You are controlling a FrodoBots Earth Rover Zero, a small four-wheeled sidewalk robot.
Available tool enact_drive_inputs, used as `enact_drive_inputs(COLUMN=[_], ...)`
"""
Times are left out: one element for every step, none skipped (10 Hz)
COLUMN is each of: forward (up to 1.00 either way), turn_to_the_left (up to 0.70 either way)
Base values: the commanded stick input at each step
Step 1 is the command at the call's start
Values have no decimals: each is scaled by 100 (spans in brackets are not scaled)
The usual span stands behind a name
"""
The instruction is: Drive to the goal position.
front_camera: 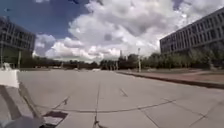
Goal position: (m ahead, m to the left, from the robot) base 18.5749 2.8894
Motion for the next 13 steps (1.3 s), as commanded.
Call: enact_drive_inputs(forward=[100,100,100,100,100,100,100,100,100,100,100,100,100], turn_to_the_left=[0,0,0,0,0,0,0,0,0,0,0,0,0])
